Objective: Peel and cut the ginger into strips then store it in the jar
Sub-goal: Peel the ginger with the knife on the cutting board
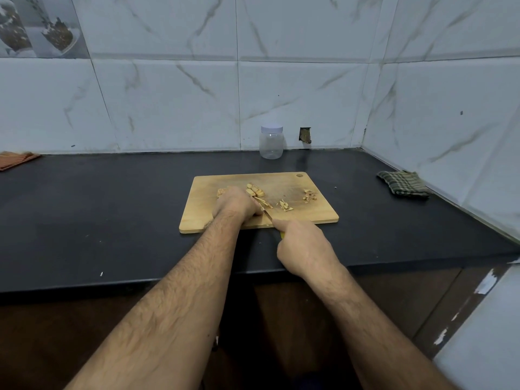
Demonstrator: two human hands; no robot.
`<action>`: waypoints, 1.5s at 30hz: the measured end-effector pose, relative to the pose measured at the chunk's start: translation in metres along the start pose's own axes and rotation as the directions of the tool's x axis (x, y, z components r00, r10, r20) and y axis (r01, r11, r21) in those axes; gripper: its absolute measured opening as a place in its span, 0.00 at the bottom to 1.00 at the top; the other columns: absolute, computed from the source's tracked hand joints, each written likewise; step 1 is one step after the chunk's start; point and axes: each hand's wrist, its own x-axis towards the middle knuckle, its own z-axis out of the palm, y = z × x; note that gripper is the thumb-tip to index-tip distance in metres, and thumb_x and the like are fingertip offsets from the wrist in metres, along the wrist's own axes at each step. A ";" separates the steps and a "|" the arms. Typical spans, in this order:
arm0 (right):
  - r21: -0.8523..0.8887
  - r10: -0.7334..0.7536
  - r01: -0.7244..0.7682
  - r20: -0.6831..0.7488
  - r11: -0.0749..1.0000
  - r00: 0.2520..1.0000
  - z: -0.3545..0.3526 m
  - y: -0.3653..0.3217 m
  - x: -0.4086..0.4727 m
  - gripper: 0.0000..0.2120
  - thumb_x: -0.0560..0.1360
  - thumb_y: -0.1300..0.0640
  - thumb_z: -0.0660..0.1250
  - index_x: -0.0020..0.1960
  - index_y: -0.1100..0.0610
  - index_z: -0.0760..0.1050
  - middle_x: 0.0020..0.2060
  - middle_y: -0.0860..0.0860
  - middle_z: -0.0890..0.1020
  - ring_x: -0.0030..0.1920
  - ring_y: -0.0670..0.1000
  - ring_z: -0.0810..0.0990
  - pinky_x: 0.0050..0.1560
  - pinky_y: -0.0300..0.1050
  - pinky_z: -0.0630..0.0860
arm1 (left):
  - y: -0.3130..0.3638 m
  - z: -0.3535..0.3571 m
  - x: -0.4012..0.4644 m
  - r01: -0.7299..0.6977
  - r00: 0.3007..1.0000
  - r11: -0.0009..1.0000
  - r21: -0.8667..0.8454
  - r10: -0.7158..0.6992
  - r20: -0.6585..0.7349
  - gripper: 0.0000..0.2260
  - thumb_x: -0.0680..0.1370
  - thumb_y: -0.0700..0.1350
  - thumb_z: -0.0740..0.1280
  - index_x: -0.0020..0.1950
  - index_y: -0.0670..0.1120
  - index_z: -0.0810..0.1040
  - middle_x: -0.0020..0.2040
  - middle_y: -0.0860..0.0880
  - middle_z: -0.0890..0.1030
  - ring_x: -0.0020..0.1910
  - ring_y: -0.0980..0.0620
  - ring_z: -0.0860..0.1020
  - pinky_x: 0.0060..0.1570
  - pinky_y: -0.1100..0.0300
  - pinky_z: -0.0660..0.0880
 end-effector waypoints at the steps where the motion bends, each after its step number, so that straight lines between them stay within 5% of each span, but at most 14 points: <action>1: 0.005 0.006 -0.006 -0.010 1.000 1.000 0.000 0.001 -0.001 0.26 0.78 0.63 0.60 0.73 0.45 0.69 0.64 0.54 0.76 0.62 0.56 0.75 0.54 0.49 0.77 | 0.000 0.000 0.000 -0.003 1.000 1.000 0.000 0.003 0.000 0.13 0.66 0.51 0.79 0.46 0.49 0.85 0.47 0.49 0.85 0.52 0.46 0.83 0.53 0.51 0.81; 15: 0.045 0.045 -0.043 -0.062 0.998 0.997 0.000 -0.003 0.008 0.25 0.78 0.63 0.61 0.73 0.46 0.70 0.63 0.52 0.78 0.61 0.54 0.76 0.57 0.50 0.78 | -0.003 -0.001 -0.002 -0.048 0.999 0.999 0.004 0.048 0.007 0.10 0.69 0.50 0.79 0.46 0.48 0.85 0.46 0.49 0.85 0.52 0.47 0.83 0.53 0.51 0.81; 20: 0.092 0.030 -0.020 -0.108 0.996 0.994 0.003 -0.001 0.006 0.25 0.78 0.62 0.61 0.73 0.48 0.69 0.62 0.52 0.78 0.60 0.55 0.76 0.58 0.51 0.78 | -0.008 -0.005 0.001 -0.078 0.995 0.995 -0.059 0.081 0.051 0.02 0.73 0.42 0.76 0.42 0.46 0.84 0.41 0.49 0.86 0.34 0.52 0.78 0.52 0.51 0.82; 31: -0.027 -0.035 0.033 -0.073 0.999 0.997 0.005 -0.006 0.012 0.22 0.78 0.60 0.60 0.69 0.45 0.71 0.57 0.50 0.79 0.53 0.53 0.76 0.45 0.47 0.72 | -0.021 -0.004 -0.001 -0.093 0.996 0.960 -0.263 0.092 -0.018 0.05 0.70 0.42 0.69 0.34 0.47 0.79 0.28 0.49 0.81 0.24 0.54 0.75 0.45 0.55 0.80; 37: -0.017 0.064 -0.066 -0.105 0.998 0.992 -0.003 0.003 0.018 0.26 0.77 0.62 0.60 0.73 0.46 0.70 0.58 0.50 0.80 0.57 0.54 0.78 0.46 0.46 0.74 | -0.018 -0.004 -0.015 -0.122 0.987 0.978 -0.168 0.100 -0.129 0.07 0.74 0.47 0.65 0.37 0.49 0.78 0.27 0.52 0.80 0.31 0.53 0.78 0.35 0.61 0.72; 45: -0.018 -0.011 0.009 -0.107 1.000 0.994 0.002 -0.018 0.036 0.24 0.76 0.62 0.61 0.70 0.46 0.73 0.59 0.50 0.80 0.58 0.54 0.78 0.46 0.46 0.72 | -0.017 -0.004 -0.019 -0.143 0.979 0.983 -0.114 0.124 -0.162 0.07 0.73 0.47 0.64 0.36 0.49 0.77 0.37 0.50 0.83 0.42 0.48 0.80 0.34 0.60 0.69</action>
